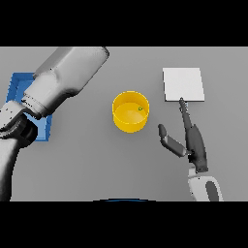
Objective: Pick up the red beaker and tilt it to pour out 1 green nut into yellow bowl. Pick up the yellow bowl and place it on the metallic measuring scale.
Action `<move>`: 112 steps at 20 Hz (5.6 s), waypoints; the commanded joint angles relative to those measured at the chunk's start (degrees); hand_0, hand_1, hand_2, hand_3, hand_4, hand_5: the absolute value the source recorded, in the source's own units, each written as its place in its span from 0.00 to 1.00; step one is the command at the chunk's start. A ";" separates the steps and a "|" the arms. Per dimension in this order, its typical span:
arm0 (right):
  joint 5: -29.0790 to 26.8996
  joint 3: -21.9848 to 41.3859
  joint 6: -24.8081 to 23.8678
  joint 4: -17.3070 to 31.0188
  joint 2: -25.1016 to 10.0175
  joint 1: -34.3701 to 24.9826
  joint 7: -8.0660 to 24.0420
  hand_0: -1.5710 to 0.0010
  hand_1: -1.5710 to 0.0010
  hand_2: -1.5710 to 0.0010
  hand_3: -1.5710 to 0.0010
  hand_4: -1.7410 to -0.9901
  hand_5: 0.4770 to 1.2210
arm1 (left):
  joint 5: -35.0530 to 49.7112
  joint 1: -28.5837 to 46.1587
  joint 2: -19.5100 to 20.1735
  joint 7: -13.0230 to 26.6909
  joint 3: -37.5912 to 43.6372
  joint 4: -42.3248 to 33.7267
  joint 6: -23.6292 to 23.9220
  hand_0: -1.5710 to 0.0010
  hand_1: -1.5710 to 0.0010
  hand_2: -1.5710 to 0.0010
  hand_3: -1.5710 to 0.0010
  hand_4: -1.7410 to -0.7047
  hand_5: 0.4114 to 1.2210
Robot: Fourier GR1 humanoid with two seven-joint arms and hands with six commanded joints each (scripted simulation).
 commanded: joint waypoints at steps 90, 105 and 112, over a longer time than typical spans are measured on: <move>32.80 30.16 30.53 31.29 -17.39 -46.09 -3.09 1.00 1.00 1.00 1.00 0.64 0.35 | 54.26 63.58 17.09 36.06 44.45 -41.74 18.86 1.00 1.00 1.00 1.00 0.96 0.35; 30.92 30.55 35.79 36.67 -15.56 -47.76 -2.76 0.37 0.37 0.39 0.65 0.30 0.79 | 54.23 63.73 17.48 35.62 44.73 -41.33 18.97 1.00 1.00 1.00 1.00 0.95 0.36; 29.39 31.05 37.27 35.89 -16.46 -47.96 -2.78 0.08 0.08 0.19 0.16 0.06 0.96 | 54.02 63.27 17.95 35.06 44.72 -40.48 18.64 1.00 1.00 1.00 1.00 0.97 0.34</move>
